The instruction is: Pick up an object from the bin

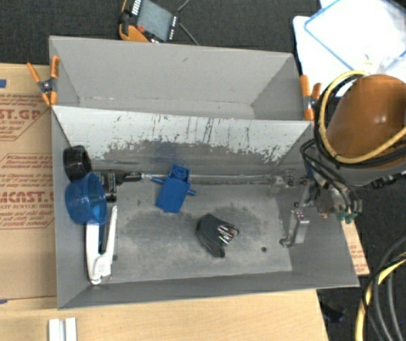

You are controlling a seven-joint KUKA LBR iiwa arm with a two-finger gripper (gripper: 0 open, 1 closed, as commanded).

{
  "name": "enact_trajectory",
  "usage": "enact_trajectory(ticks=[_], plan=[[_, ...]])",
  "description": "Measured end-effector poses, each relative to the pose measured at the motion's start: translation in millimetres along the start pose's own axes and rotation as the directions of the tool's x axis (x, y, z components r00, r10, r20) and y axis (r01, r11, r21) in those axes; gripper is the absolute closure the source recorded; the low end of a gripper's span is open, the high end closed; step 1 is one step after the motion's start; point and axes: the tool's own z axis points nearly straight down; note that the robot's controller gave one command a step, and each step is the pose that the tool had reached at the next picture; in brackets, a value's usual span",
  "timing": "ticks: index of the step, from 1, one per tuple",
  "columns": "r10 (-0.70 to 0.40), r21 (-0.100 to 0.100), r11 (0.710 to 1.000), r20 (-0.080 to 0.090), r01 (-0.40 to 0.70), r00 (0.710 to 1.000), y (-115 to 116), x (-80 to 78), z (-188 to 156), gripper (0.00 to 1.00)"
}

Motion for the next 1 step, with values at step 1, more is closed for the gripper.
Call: enact_trajectory(ticks=[1], plan=[[0.000,0.000,1.000,0.000,0.000,1.000,0.0,0.0,0.0,0.00]])
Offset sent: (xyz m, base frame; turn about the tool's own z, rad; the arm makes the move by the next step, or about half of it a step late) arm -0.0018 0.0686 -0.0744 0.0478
